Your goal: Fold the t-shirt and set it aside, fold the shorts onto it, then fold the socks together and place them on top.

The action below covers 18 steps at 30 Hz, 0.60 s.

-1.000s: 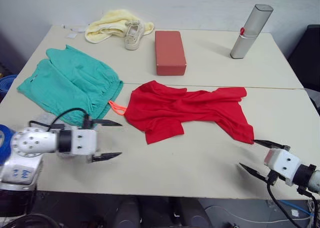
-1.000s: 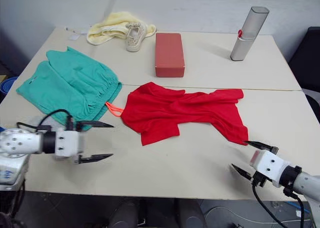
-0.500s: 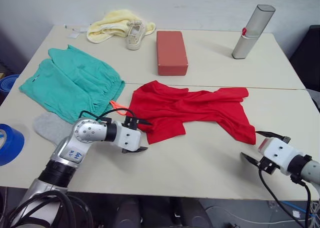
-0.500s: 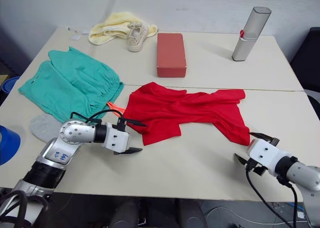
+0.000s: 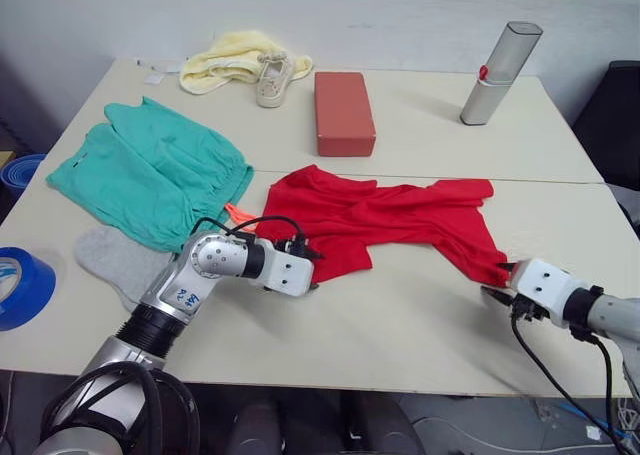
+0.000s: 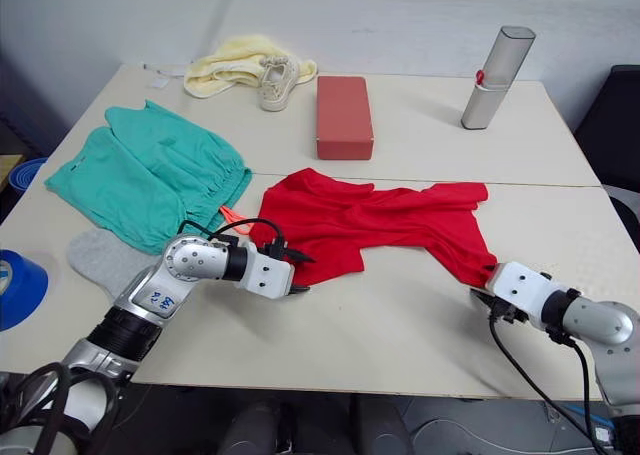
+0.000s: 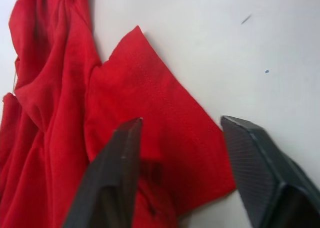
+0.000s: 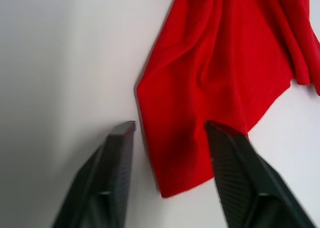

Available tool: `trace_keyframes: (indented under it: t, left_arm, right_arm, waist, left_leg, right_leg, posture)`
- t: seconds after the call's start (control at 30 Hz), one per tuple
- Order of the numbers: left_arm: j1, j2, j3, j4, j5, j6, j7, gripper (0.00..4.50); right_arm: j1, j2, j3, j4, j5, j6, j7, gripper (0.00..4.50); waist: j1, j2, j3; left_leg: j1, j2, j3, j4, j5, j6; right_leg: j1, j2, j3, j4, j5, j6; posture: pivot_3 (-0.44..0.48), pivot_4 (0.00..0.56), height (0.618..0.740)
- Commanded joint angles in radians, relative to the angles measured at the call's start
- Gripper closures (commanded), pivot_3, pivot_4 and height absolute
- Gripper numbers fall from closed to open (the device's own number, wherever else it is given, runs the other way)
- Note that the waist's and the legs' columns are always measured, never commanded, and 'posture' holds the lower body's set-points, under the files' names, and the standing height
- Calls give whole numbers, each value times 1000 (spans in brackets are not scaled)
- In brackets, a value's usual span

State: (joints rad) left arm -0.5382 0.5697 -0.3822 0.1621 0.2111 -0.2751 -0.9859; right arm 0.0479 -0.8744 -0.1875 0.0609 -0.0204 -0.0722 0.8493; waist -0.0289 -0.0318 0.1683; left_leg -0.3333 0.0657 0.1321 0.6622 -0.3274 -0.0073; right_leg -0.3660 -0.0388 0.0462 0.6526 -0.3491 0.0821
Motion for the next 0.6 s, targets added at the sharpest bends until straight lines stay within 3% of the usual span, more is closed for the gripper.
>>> trace_keyframes:
  t: [0.03, 0.1, 0.17, 0.4, 0.5, 0.6]
  left_arm:
    - [23, 30, -21, 57, 56, 53, -3, 3328]
    - [30, 31, -17, 55, 42, 71, -7, 3938]
    - [38, 31, -5, 48, 22, 89, -11, 4488]
    - [123, 78, 84, -75, -143, 167, -68, 4488]
    - [280, 188, 194, -279, -420, 263, -231, 4488]
    - [412, 289, 298, -389, -563, 320, -309, 4488]
  right_arm:
    - [-29, -2, 14, 48, -11, 1, -22, 3710]
    - [-45, 0, 23, 62, -5, -1, -26, 4368]
    - [-57, 1, 34, 72, 9, -12, -13, 4500]
    - [-3, -19, 4, 2, 96, -25, 68, 4500]
    - [121, -55, -79, -89, 181, -44, 153, 4500]
    - [252, -77, -150, -166, 276, -60, 258, 4500]
  waist:
    - [0, 2, -1]
    - [0, 3, -2]
    - [0, 4, -2]
    - [-8, 4, -2]
    - [-15, 4, -2]
    - [-12, 5, 1]
  left_leg:
    - [0, 0, 0, 0, 0, 0]
    - [0, 0, 0, 0, 0, 0]
    - [-1, 0, 0, 0, 0, 0]
    - [-1, 1, 0, -3, 0, -2]
    - [-3, 1, 2, -10, 4, -10]
    - [-3, 2, 0, -15, 5, -13]
  right_leg:
    - [0, 0, 0, 0, 0, 0]
    - [0, 0, 0, 0, 0, 0]
    - [-1, -1, 0, 0, 0, 0]
    - [-3, 0, 0, 0, -1, -1]
    - [-10, 1, 1, 1, -3, -3]
    - [-11, 1, 0, 0, -7, -4]
  posture:
    - [0, 150, 740]
    - [0, 150, 740]
    - [0, 150, 740]
    - [0, 150, 740]
    - [0, 150, 740]
    - [0, 150, 740]
